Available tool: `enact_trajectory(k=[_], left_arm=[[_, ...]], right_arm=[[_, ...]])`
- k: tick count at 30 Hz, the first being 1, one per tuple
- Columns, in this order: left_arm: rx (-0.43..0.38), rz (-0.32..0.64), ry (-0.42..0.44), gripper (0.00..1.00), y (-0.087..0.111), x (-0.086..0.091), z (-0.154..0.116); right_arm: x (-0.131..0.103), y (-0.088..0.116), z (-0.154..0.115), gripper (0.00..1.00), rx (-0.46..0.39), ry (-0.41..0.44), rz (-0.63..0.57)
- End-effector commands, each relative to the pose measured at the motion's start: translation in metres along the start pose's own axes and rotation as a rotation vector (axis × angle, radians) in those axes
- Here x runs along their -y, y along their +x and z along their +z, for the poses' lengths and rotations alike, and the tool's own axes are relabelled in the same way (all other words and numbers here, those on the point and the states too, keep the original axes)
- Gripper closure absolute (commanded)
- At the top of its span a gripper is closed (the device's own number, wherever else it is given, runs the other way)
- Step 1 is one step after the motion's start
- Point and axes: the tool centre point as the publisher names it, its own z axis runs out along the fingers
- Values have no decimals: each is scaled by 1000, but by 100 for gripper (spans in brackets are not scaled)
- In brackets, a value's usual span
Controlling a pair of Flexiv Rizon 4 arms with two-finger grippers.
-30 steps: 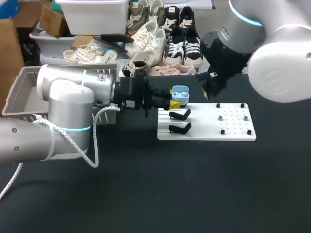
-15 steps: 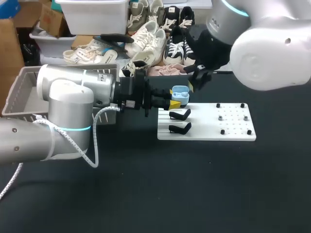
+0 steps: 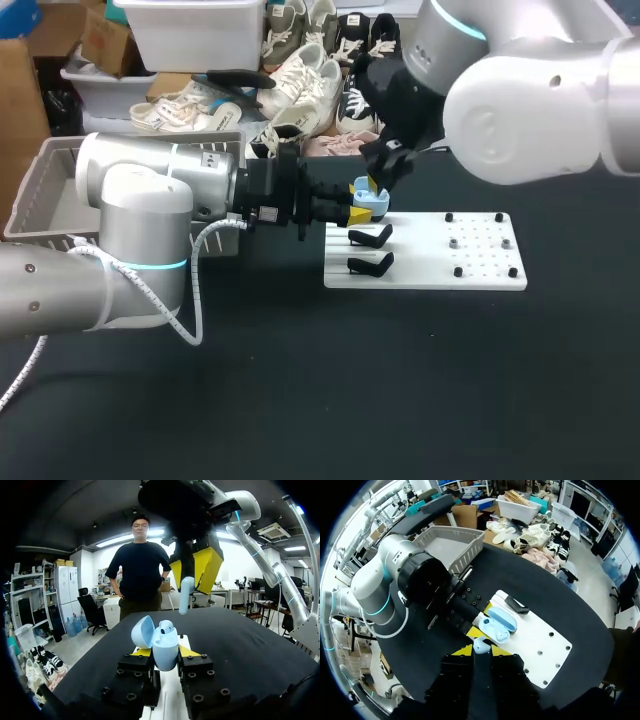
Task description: Pick up each earbud case from the left stands, insert the matching earbuds, close the lid, and place the case in the box.
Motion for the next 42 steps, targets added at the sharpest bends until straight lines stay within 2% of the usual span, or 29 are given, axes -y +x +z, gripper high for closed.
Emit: enact_trajectory(k=[1, 22, 42], left_arm=[[1, 1, 3, 100, 1, -1, 0], [1, 1, 3, 100, 1, -1, 0], [1, 1, 3, 100, 1, -1, 0]], right_arm=[[0, -8, 6, 100, -13, -10, -2], [3, -16, 16, 100, 1, -33, -13], [3, -16, 24, 100, -25, -22, -26]])
